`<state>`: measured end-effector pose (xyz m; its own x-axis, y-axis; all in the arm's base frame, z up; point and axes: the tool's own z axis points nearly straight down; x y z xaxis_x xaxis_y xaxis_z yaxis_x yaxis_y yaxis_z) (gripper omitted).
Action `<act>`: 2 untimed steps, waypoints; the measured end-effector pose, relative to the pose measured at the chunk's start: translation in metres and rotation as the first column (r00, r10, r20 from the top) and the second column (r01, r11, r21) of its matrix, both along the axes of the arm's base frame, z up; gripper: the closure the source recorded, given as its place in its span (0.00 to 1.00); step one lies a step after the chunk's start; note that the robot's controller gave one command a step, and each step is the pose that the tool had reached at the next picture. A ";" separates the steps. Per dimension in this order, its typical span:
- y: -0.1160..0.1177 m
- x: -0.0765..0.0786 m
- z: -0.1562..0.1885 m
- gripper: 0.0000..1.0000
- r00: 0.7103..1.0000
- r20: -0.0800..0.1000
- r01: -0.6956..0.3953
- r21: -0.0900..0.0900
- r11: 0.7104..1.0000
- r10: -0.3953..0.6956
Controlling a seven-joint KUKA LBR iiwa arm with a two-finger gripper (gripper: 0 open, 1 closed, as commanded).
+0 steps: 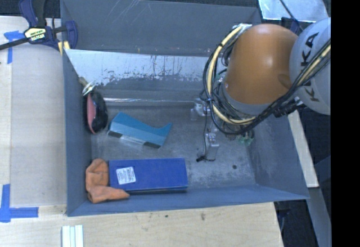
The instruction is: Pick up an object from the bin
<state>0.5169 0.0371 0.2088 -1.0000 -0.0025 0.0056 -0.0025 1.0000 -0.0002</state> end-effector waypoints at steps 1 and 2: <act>0.000 0.002 0.005 0.00 1.000 0.009 0.001 0.001 1.000 -0.001; 0.020 0.053 -0.031 0.00 0.999 0.019 -0.047 0.000 0.999 0.047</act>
Offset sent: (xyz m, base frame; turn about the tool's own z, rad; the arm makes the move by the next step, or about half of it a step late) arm 0.0835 0.0364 -0.0661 -0.0842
